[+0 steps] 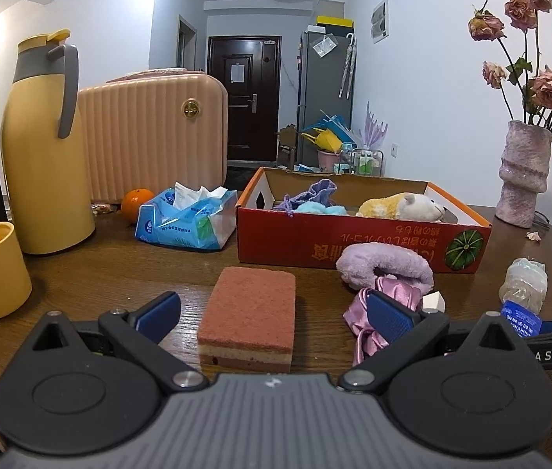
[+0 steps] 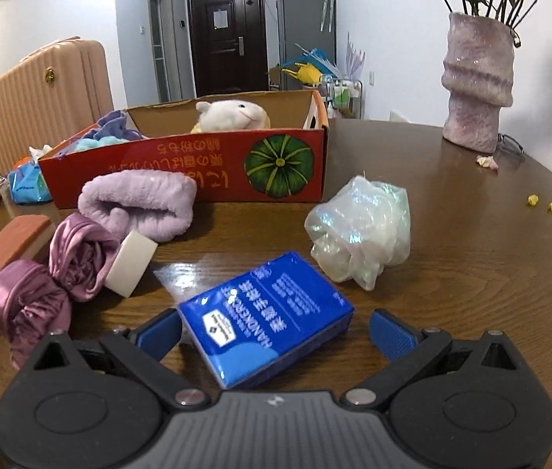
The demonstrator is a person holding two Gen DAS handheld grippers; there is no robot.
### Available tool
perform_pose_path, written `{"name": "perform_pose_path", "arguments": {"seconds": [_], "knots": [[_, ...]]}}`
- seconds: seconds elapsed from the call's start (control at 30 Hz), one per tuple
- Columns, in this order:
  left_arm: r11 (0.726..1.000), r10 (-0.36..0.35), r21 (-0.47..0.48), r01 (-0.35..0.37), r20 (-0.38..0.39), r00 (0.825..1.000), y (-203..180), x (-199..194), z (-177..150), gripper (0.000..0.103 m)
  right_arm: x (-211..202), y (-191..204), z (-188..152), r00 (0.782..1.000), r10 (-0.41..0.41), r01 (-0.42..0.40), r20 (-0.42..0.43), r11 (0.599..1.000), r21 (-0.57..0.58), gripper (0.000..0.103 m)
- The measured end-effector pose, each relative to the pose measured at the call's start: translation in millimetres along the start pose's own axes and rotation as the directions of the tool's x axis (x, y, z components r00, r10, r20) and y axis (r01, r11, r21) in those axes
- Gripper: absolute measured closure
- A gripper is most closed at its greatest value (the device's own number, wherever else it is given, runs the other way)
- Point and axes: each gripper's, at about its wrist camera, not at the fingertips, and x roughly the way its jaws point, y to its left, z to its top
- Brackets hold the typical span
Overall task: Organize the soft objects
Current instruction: 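Withdraw both open grippers from the box back toward the remaining items, then close the right gripper on the blue tissue pack while the left grasps the pink satin scrunchie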
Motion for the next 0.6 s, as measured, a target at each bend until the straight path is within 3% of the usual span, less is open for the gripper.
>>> {"name": "perform_pose_path", "arguments": {"seconds": [0.13,0.6], "knots": [[1.000,0.003,0.000,-0.003,-0.007,1.000,-0.6,1.5,0.0,0.000,-1.3,2.8,0.7,1.000,0.017,-0.016,0.011,1.000,-0.026,0.015],[1.000,0.011,-0.008,-0.011,-0.007,1.000,-1.0,2.9,-0.5,0.000,-33.7,2.9,1.5,0.983,0.008,0.000,0.181,0.999,-0.043,0.016]]}}
